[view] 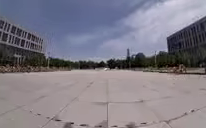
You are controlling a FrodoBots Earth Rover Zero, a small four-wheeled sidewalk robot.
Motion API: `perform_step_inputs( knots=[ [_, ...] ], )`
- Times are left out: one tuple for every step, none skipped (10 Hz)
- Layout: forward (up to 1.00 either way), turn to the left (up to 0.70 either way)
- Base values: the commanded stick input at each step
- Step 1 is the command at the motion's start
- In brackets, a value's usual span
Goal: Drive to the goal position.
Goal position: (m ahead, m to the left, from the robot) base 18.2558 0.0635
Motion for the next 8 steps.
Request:
perform_step_inputs(
  knots=[
    [0.45,0.00],
    [0.45,0.00],
    [0.45,0.00],
    [0.45,0.00],
    [0.45,0.00],
    [0.45,0.00],
    [0.45,0.00],
    [0.45,0.00]
  ],
)
